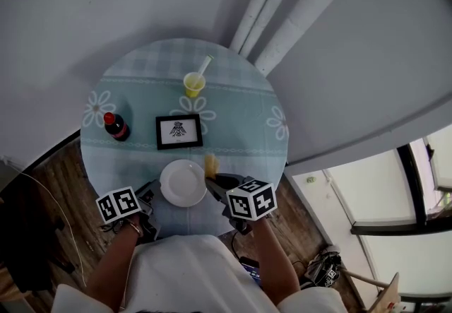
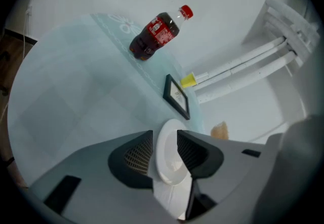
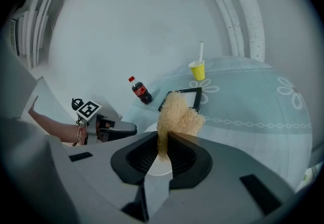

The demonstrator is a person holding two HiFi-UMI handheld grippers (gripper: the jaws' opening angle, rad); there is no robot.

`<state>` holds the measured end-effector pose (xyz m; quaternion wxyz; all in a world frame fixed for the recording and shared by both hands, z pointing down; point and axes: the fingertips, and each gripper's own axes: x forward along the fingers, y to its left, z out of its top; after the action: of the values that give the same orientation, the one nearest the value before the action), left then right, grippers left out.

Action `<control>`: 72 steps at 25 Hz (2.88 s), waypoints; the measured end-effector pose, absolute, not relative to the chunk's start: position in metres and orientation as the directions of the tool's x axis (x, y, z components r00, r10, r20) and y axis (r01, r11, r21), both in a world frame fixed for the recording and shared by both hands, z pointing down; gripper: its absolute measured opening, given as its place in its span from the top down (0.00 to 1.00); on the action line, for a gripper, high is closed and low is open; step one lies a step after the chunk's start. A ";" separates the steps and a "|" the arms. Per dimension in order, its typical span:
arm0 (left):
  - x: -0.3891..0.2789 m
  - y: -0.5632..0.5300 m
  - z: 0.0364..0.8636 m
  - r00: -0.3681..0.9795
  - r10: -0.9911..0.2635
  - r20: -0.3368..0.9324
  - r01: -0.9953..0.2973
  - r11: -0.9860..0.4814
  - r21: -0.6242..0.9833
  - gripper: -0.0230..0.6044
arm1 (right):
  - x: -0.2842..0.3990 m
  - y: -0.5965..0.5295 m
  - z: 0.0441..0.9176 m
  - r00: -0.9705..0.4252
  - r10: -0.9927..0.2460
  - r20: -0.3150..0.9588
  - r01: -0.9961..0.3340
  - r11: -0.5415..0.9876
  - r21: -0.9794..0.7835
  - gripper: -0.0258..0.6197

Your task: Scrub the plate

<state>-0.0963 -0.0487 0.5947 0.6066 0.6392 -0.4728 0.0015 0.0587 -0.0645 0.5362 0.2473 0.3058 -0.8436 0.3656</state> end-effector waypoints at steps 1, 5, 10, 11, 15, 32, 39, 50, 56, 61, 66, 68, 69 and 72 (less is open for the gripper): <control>-0.096 -0.052 0.584 0.562 -0.618 0.550 -0.598 0.155 0.786 0.73 | 0.063 -0.066 0.536 -0.686 -0.343 0.641 -0.703 0.538 -0.465 0.86; -0.095 -0.065 0.551 0.558 -0.651 0.514 -0.672 0.007 0.740 0.73 | 0.080 -0.069 0.535 -0.664 -0.374 0.647 -0.731 0.507 -0.457 0.86; -0.091 -0.076 0.524 0.542 -0.696 0.471 -0.729 -0.111 0.675 0.72 | 0.103 -0.075 0.532 -0.629 -0.419 0.655 -0.766 0.477 -0.430 0.86; -0.089 -0.078 0.521 0.542 -0.698 0.468 -0.738 -0.129 0.662 0.72 | 0.109 -0.076 0.532 -0.618 -0.426 0.660 -0.775 0.470 -0.422 0.86; -0.083 -0.082 0.505 0.532 -0.709 0.464 -0.777 -0.191 0.600 0.73 | 0.134 -0.078 0.542 -0.548 -0.424 0.721 -0.818 0.454 -0.354 0.86; -0.095 -0.068 0.477 0.529 -0.754 0.389 -0.779 -0.251 0.575 0.95 | 0.174 -0.068 0.599 -0.387 -0.284 0.877 -0.856 0.465 -0.227 0.86; -0.085 -0.057 0.480 0.599 -0.709 0.371 -0.726 -0.287 0.624 0.95 | 0.166 -0.059 0.615 -0.376 -0.217 0.901 -0.833 0.504 -0.227 0.86; -0.091 -0.055 0.483 0.569 -0.724 0.390 -0.768 -0.299 0.566 0.95 | 0.157 -0.054 0.619 -0.382 -0.151 0.912 -0.794 0.558 -0.240 0.78; -0.088 -0.053 0.485 0.559 -0.731 0.392 -0.780 -0.305 0.546 0.95 | 0.146 -0.049 0.605 -0.488 -0.156 0.859 -0.782 0.515 -0.351 0.69; -0.093 -0.052 0.489 0.556 -0.733 0.392 -0.777 -0.290 0.559 0.95 | 0.143 -0.056 0.595 -0.521 -0.228 0.822 -0.788 0.498 -0.361 0.67; -0.093 -0.054 0.481 0.576 -0.744 0.339 -0.750 -0.315 0.582 0.95 | 0.142 -0.062 0.563 -0.615 -0.350 0.707 -0.770 0.459 -0.443 0.64; -0.093 -0.056 0.477 0.575 -0.753 0.319 -0.746 -0.323 0.583 0.95 | 0.146 -0.067 0.546 -0.642 -0.422 0.640 -0.763 0.433 -0.480 0.63; -0.094 -0.057 0.475 0.572 -0.759 0.312 -0.747 -0.324 0.580 0.95 | 0.148 -0.068 0.537 -0.651 -0.459 0.605 -0.759 0.423 -0.495 0.63; -0.102 -0.062 0.472 0.538 -0.791 0.292 -0.760 -0.305 0.575 0.95 | 0.152 -0.070 0.506 -0.650 -0.579 0.492 -0.753 0.405 -0.519 0.63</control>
<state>-0.1018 -0.0624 0.4717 0.3423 0.8074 -0.4800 -0.0227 0.1519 -0.0696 0.5062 0.1177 0.4012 -0.8297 0.3698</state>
